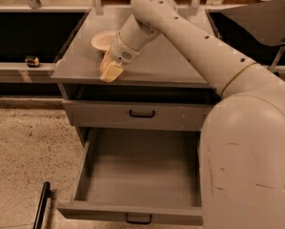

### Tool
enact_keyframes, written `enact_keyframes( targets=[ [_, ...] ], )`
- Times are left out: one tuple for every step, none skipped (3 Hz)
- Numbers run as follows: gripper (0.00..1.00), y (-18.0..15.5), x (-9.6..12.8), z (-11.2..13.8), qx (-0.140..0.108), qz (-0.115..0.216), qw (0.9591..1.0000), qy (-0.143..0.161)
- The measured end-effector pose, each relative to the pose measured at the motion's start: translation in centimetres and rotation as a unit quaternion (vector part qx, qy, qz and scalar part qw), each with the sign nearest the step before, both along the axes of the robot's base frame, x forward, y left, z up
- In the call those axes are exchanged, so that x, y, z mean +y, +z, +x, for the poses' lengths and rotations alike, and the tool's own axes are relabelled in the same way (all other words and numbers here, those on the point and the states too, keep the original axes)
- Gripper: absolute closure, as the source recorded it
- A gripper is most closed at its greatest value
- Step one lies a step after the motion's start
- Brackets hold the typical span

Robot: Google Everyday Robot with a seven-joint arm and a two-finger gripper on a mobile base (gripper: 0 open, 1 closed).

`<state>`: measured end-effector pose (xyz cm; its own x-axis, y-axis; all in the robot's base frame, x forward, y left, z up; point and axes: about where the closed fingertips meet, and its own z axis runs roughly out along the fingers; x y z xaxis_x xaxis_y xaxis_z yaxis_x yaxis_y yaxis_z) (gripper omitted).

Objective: Place orange into middle drawer

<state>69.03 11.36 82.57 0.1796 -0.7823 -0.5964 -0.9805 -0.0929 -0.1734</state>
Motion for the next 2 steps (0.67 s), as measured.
enact_keyframes(
  targets=[
    [1.00, 1.3, 0.8, -2.3, -0.001, 0.051, 0.9980, 0.036],
    [1.00, 1.4, 3.8, -8.9, 0.009, 0.101, 0.9870, 0.125]
  ],
)
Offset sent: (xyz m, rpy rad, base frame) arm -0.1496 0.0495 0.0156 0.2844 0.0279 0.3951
